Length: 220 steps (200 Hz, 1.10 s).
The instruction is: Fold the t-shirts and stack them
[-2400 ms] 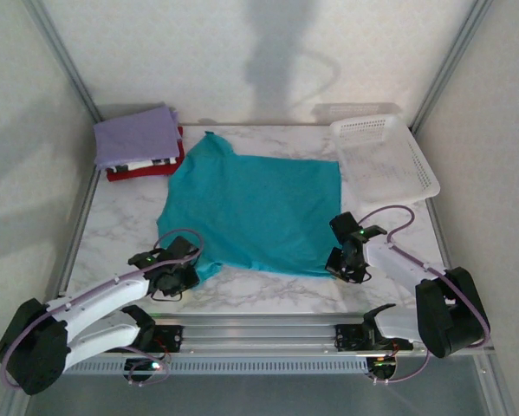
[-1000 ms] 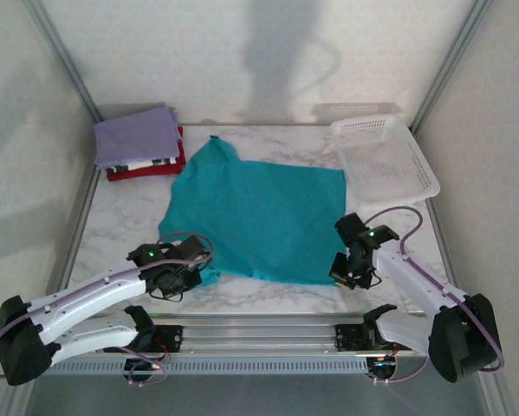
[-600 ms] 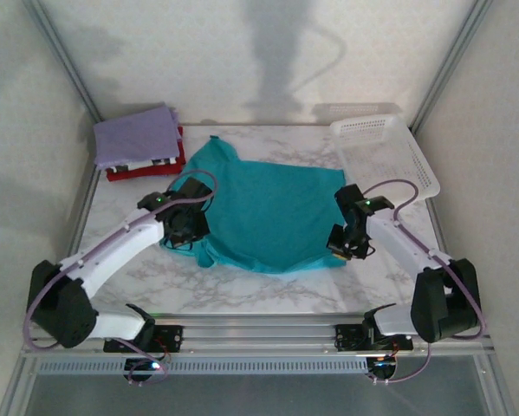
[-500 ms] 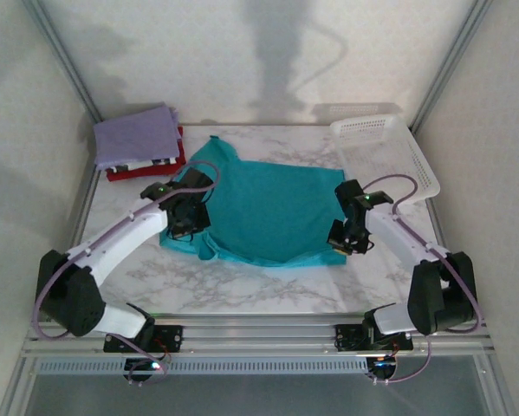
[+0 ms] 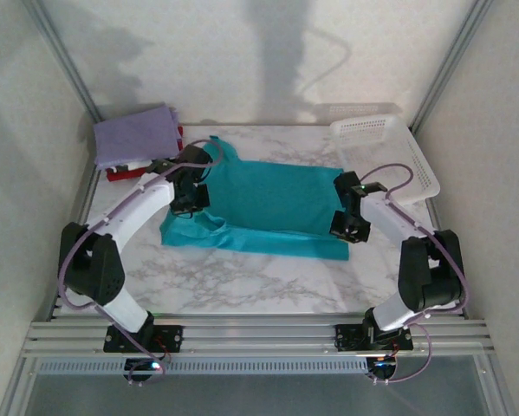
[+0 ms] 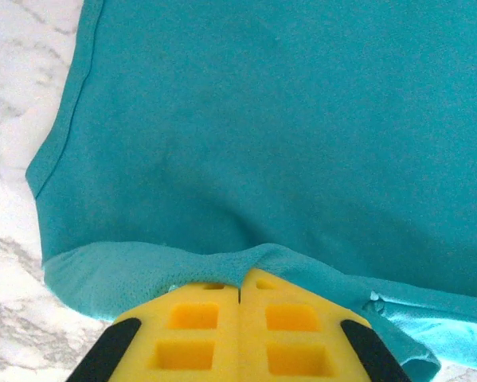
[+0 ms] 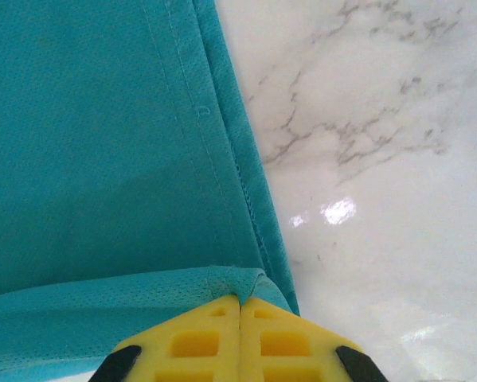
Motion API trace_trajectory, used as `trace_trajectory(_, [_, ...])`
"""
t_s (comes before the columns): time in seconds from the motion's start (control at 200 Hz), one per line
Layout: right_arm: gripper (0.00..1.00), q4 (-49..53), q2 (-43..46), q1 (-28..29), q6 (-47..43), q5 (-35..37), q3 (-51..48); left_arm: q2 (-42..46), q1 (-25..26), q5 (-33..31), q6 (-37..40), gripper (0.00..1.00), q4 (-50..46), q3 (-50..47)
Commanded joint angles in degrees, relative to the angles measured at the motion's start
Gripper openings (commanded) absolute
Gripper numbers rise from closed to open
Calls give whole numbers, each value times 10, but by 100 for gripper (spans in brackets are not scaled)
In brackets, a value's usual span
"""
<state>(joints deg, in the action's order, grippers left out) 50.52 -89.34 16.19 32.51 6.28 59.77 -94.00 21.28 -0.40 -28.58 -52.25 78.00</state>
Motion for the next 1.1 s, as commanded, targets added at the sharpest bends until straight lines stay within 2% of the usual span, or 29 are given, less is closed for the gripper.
trace_trajectory(0.0, [0, -11, -24, -4, -7, 32, 26, -15, -6, 6, 23, 0, 2, 25])
trace_trajectory(0.255, [0, -35, -18, -3, 3, 49, 39, -19, -10, 2, 24, 0, -9, 36])
trace_trajectory(0.666, [0, -69, -90, -3, 12, 92, 52, -70, -25, 24, 48, 0, 4, 67])
trace_trajectory(0.741, [5, -72, -96, -4, 11, 92, 57, -81, -29, 29, 53, 0, 13, 66])
trace_trajectory(0.806, [14, -70, -90, -2, 7, 96, 61, -90, -34, 24, 57, 0, 23, 71])
trace_trajectory(0.841, [18, -65, -83, -1, 3, 98, 64, -95, -37, 20, 58, 11, 30, 73])
trace_trajectory(0.896, [23, -56, -69, 2, 0, 102, 70, -100, -41, 19, 61, 41, 48, 76])
trace_trajectory(0.946, [26, -45, -54, 6, -3, 106, 75, -104, -46, 12, 65, 55, 68, 79])
trace_trajectory(1.006, [31, -29, -35, 13, -2, 104, 80, -110, -55, -7, 71, 62, 87, 87])
trace_trajectory(1.096, [32, -6, -6, 30, -1, 106, 85, -122, -75, -3, 84, 59, 84, 120])
